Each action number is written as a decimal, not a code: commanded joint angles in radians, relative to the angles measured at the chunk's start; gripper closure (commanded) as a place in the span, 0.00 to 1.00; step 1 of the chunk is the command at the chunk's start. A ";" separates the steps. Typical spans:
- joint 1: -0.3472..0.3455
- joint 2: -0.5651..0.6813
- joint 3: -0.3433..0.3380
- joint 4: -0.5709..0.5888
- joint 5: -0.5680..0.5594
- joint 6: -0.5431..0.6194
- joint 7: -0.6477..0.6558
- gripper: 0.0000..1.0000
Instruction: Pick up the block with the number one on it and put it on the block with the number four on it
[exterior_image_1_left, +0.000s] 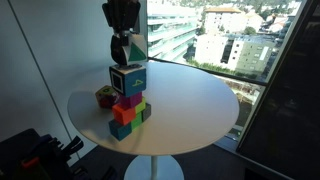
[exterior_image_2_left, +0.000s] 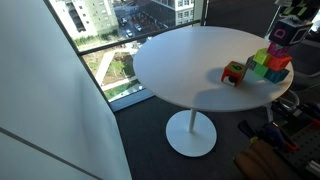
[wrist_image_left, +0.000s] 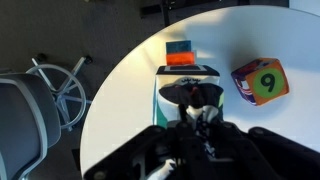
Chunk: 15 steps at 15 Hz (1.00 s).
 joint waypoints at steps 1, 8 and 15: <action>-0.005 -0.017 -0.006 -0.018 0.007 0.025 -0.026 0.93; -0.005 -0.018 -0.005 -0.018 0.007 0.023 -0.024 0.93; -0.006 -0.017 -0.005 -0.020 0.007 0.016 -0.020 0.93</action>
